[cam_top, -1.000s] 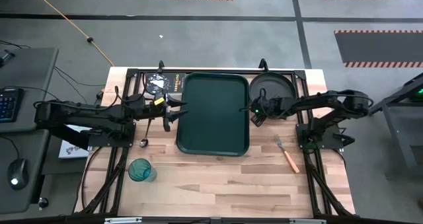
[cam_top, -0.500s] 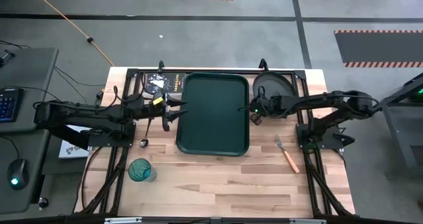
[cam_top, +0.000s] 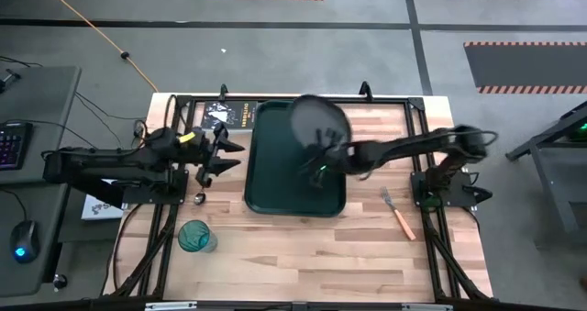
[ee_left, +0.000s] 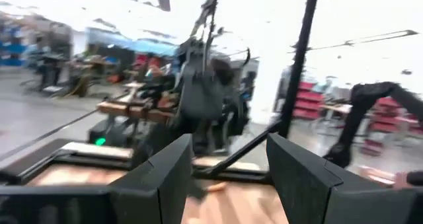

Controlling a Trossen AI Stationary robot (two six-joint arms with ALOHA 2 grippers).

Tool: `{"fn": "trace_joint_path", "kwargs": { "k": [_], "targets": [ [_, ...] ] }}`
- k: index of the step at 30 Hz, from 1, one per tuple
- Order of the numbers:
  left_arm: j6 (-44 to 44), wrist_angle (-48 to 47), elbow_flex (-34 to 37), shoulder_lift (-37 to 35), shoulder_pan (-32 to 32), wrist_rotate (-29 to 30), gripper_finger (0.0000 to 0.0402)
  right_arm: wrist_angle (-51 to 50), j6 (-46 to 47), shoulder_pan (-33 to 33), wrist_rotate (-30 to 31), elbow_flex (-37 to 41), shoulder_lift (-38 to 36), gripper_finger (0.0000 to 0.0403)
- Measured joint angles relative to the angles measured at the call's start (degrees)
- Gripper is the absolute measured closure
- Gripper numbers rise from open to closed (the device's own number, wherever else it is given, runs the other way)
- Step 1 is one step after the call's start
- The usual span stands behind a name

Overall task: Pick and place plate/cup/fork/spoon on tray
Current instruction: Put the black plate on the right of the black serving tray

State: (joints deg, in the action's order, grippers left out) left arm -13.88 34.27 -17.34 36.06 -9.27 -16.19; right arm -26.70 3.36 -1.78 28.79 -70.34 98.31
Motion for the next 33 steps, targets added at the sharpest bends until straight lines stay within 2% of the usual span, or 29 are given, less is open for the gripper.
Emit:
{"fn": "trace_joint_path", "kwargs": {
  "k": [5,9,13,23,28,33],
  "targets": [
    [-0.9,0.0,0.0,-2.6,1.1,-1.6,0.0218,-2.1,-11.0,-1.4,0.0,-9.0,12.1,0.0402],
    [-0.9,0.0,0.0,-2.7,2.1,-1.7,0.0218,-6.2,-14.6,-0.8,0.1,-14.4,19.8,0.0402],
    [-0.6,-0.1,0.0,-2.5,2.3,-1.7,0.0218,-8.4,-15.4,0.3,0.1,-17.3,24.5,0.0402],
    [-0.6,-0.1,0.0,-2.5,2.3,-1.6,0.0218,-7.9,-14.0,1.5,-1.8,-18.1,26.4,0.0394],
    [-0.5,-0.1,0.0,-2.5,2.3,-1.3,0.0218,-7.9,-13.8,1.7,-1.9,-18.1,26.4,0.0362],
    [-0.5,-0.1,0.0,-2.5,2.3,-1.3,0.0218,-8.6,-13.6,1.8,-2.0,-19.0,26.5,0.0309]
  ]
}}
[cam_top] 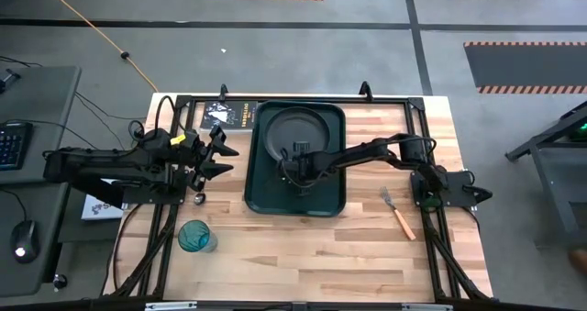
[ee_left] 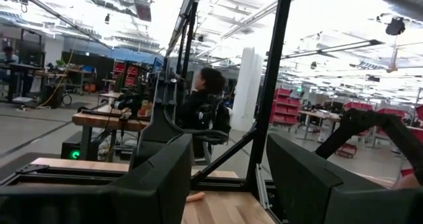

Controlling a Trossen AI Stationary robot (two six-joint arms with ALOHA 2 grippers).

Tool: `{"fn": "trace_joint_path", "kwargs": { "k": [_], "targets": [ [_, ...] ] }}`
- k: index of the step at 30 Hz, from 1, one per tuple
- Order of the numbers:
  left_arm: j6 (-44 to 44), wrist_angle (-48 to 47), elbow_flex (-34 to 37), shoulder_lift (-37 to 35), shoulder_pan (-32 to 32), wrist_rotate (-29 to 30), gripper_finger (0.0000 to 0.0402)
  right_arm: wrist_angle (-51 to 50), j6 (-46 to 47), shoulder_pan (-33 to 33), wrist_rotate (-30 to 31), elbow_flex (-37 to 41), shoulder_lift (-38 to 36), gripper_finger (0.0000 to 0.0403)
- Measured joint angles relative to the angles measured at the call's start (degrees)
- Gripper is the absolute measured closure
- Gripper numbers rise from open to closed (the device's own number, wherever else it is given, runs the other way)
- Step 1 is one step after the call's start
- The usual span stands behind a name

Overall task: Pick and place plate/cup/fork/spoon on tray
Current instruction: Put the black plate on the right of the black serving tray, then put the blue cup on the top left of the black serving tray

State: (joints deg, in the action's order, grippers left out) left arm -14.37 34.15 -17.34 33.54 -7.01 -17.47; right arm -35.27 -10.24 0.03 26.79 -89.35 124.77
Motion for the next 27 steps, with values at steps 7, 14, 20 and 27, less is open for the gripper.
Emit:
{"fn": "trace_joint_path", "kwargs": {
  "k": [7,14,20,27],
  "targets": [
    [1.0,0.0,0.0,0.0,0.0,0.1,0.0218,-3.8,1.3,0.0,-2.8,-5.9,0.0,0.0216],
    [1.0,-1.5,0.0,0.0,0.0,0.1,0.0218,-17.8,5.6,0.0,-13.2,-13.4,0.0,0.0161],
    [1.0,-2.7,0.0,0.0,0.0,0.1,0.0218,-25.7,10.7,-0.7,-18.5,-9.8,-3.8,0.0155],
    [1.1,-3.3,0.0,0.0,0.0,0.1,0.0218,-10.6,23.5,-5.2,-17.2,13.6,-22.7,0.0155]
  ]
}}
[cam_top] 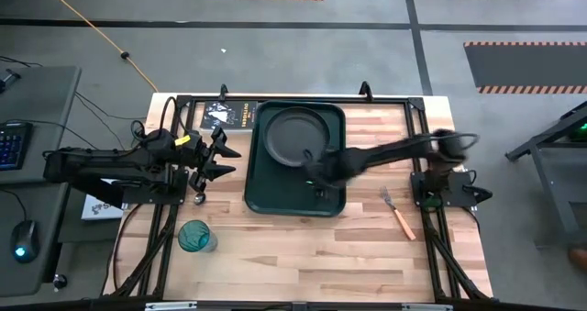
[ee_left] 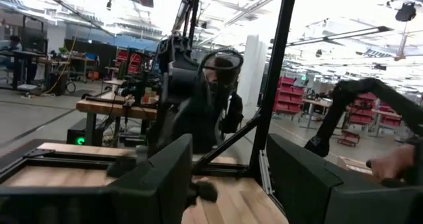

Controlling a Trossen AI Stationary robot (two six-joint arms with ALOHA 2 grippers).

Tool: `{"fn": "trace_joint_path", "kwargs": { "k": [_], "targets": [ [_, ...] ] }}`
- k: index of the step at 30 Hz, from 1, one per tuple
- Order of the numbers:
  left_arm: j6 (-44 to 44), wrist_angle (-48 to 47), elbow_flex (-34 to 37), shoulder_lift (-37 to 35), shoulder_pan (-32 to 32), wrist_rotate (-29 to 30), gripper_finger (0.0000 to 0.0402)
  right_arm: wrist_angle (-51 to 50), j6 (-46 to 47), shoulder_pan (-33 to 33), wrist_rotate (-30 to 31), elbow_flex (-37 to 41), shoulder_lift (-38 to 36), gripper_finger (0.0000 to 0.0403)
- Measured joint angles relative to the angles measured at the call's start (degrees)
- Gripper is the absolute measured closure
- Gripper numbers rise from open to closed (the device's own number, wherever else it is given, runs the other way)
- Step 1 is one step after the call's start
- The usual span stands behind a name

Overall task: Pick and place plate/cup/fork/spoon on tray
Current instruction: Put the blue cup on the top left of the black serving tray

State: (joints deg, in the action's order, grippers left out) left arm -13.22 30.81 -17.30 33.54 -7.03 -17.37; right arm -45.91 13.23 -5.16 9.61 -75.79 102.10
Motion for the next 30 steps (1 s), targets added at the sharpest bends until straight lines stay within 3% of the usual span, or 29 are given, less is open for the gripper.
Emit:
{"fn": "trace_joint_path", "kwargs": {
  "k": [6,10,13,17,30],
  "targets": [
    [2.6,0.0,0.0,0.0,-0.1,2.5,0.0218,44.5,4.8,-4.7,12.2,24.8,-16.4,0.0155],
    [4.4,-2.1,0.0,0.1,-0.1,2.7,0.0218,80.1,-2.7,-4.6,15.2,35.9,-19.3,0.0155],
    [6.5,-2.9,0.0,0.1,-0.1,2.7,0.0218,98.0,-10.0,-3.5,14.2,39.3,-19.3,0.0155],
    [8.6,-5.3,0.0,0.0,-0.1,2.7,0.0218,105.0,-14.1,-2.5,13.9,39.5,-19.4,0.0155],
    [7.5,-6.3,0.0,0.0,-0.1,2.8,0.0218,103.5,-14.7,-2.6,13.8,39.6,-19.4,0.0155]
  ]
}}
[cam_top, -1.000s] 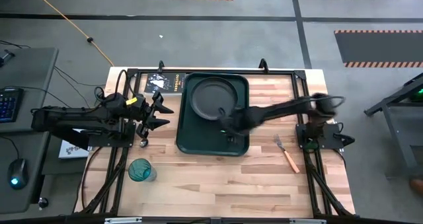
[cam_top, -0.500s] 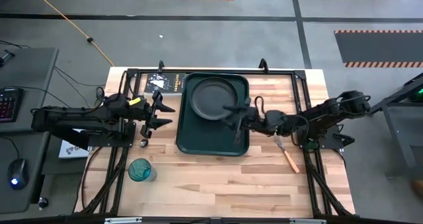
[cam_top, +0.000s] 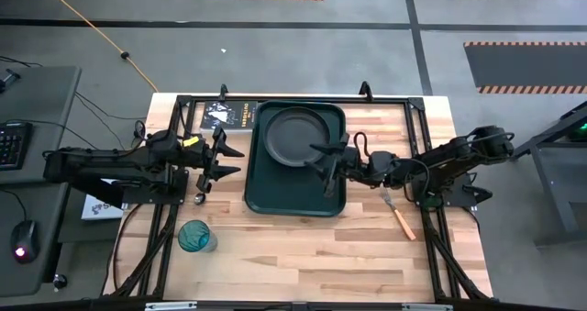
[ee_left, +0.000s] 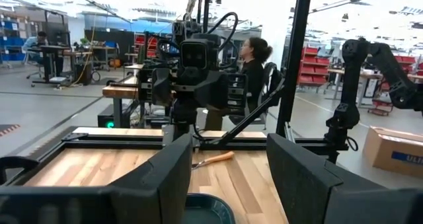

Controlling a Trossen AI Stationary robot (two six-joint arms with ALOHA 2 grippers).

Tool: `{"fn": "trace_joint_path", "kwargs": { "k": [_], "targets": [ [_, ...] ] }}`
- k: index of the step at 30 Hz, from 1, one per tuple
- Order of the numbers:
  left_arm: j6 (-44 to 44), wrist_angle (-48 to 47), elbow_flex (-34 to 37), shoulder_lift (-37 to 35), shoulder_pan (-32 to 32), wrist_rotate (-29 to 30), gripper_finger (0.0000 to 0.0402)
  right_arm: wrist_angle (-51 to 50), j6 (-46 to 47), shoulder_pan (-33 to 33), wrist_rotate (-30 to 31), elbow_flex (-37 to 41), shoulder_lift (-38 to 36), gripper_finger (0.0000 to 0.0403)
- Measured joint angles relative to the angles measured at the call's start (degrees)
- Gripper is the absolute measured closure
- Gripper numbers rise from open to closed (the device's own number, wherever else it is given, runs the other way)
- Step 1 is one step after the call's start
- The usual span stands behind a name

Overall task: Pick and place plate/cup/fork/spoon on tray
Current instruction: Put the blue cup on the top left of the black serving tray

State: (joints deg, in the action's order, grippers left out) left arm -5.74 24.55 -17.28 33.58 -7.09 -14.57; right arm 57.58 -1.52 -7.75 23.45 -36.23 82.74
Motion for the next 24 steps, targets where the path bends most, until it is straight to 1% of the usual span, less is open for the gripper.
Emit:
{"fn": "trace_joint_path", "kwargs": {
  "k": [12,13,15,17,18,20,21,24],
  "targets": [
    [-0.2,0.0,0.0,0.0,0.0,0.3,0.0218,0.4,0.0,0.0,0.1,0.0,0.0,0.0155],
    [-1.2,-0.2,0.0,0.0,0.0,0.3,0.0218,0.5,-0.1,0.0,0.1,0.0,0.0,0.0155],
    [-6.0,-0.3,0.0,0.3,0.5,0.0,0.0218,0.6,-0.8,0.0,0.1,0.0,0.0,0.0155],
    [-8.0,-1.3,-1.1,1.7,1.3,-1.9,0.0218,0.6,-1.1,0.0,0.2,0.0,0.0,0.0155],
    [-8.5,-2.9,-2.1,2.5,2.1,-3.1,0.0218,0.6,-1.1,0.0,0.2,0.0,0.0,0.0155],
    [-8.0,-9.3,-5.8,4.5,4.4,-4.0,0.0218,0.6,-1.1,0.1,0.2,0.0,0.0,0.0155],
    [-6.9,-13.9,-8.1,5.7,5.7,-3.9,0.0218,0.6,-1.1,0.2,0.2,0.0,0.0,0.0155],
    [-3.8,-31.7,-16.1,10.1,10.6,-3.0,0.0218,0.6,-1.4,0.6,0.4,0.0,0.0,0.0155]
  ]
}}
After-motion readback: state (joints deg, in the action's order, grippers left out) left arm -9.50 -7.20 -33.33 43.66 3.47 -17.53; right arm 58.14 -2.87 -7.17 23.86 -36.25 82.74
